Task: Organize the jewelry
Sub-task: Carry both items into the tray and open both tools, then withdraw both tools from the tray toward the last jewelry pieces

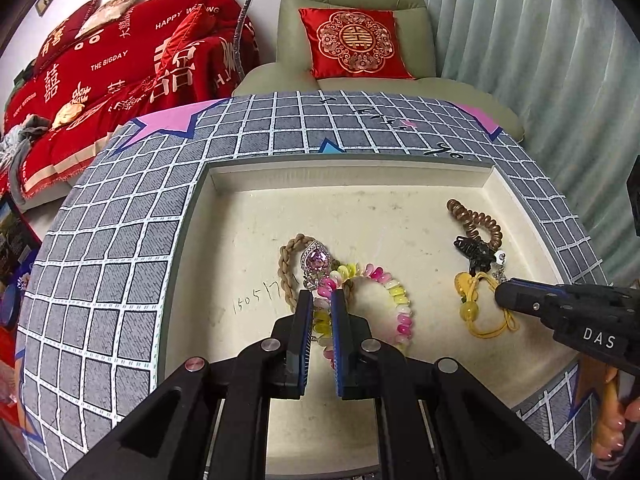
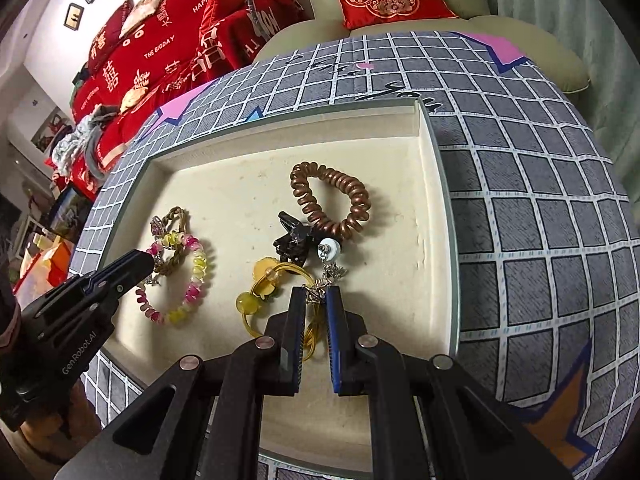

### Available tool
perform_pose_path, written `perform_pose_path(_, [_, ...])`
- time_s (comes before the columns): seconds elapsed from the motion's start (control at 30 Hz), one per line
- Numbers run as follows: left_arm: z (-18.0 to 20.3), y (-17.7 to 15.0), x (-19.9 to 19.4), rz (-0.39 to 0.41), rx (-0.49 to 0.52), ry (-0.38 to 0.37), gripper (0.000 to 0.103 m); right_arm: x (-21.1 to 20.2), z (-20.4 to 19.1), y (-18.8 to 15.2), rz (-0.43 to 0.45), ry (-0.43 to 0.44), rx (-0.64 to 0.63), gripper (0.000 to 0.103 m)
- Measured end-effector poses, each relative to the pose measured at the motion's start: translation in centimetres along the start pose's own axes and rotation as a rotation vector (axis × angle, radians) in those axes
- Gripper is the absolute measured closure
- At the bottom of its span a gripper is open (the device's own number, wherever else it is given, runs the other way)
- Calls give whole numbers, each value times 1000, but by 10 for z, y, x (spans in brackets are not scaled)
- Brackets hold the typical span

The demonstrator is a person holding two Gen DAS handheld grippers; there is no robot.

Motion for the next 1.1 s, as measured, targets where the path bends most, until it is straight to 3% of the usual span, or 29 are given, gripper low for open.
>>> perform_pose_path(0.3, [8, -1, -4, 16, 47, 31, 85, 1, -1, 0, -4, 0, 7, 91])
perform_pose_path(0.73, [5, 1, -8, 16, 26, 55, 85, -1, -1, -3, -8, 19, 18, 87])
perform_pose_path(0.83, [3, 1, -11, 19, 24, 58, 85, -3, -4, -3, -3, 37, 14, 72])
perform_pose_path(0.87, [3, 1, -12, 21, 24, 60, 85, -5, -6, -3, 4, 44, 10, 63])
perform_pose_path(0.9, [3, 2, -13, 25, 23, 60, 85, -8, -9, -3, 15, 50, 5, 47])
perform_pose_path(0.97, [2, 2, -15, 30, 22, 60, 85, -14, -11, -1, 39, 51, 2, 31])
perform_pose_path(1.1, [-1, 4, -20, 37, 7, 50, 84, -32, -15, 0, 89, 74, 0, 31])
Point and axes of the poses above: each gripper's, at about its wrist camera, not at the fingertips, and x roughly the way its jaws point, z to its right, y to its top, the point moved 4 cm from there along x, roughly the way its jaws point, and after that the axes turned 5 degrees about -z, right-handed, at the moved point
